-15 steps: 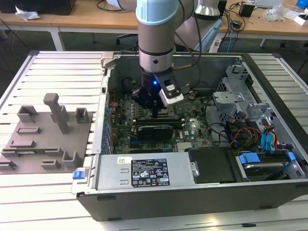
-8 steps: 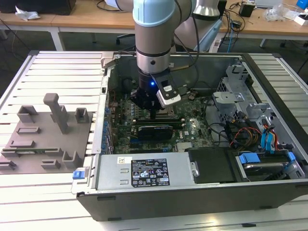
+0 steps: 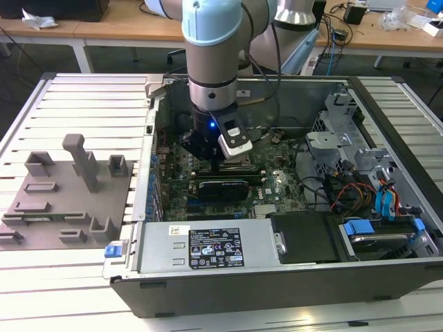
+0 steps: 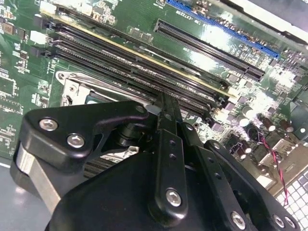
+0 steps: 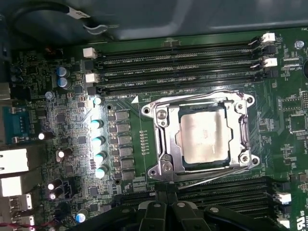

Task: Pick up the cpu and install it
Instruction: 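Install the second cpu locking lever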

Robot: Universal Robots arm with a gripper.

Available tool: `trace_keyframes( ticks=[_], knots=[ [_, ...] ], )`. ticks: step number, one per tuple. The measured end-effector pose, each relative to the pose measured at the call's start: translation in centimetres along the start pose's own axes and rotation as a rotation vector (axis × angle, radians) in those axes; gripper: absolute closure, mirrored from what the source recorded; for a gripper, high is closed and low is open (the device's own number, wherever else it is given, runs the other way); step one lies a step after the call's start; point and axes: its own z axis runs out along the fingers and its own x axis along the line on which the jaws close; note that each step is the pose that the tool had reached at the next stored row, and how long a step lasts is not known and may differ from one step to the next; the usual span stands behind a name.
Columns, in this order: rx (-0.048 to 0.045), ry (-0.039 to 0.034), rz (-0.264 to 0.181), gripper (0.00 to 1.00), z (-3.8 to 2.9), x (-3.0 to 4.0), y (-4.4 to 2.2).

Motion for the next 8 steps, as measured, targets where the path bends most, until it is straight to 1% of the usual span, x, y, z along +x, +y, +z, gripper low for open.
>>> trace_keyframes(
  ticks=[2, 4, 5, 6, 8],
  knots=[
    [-0.0077, -0.0009, 0.0, 0.89, 0.03, 0.09, -0.19],
    [-0.0197, -0.0015, 0.001, 0.89, 0.04, 0.15, -0.44],
    [-0.034, -0.0007, 0.002, 0.89, 0.05, 0.16, -0.79],
    [-0.0446, -0.0001, 0.002, 0.89, 0.05, 0.15, -1.06],
    [-0.0572, 0.0008, 0.003, 0.89, 0.06, 0.15, -1.28]
  ],
)
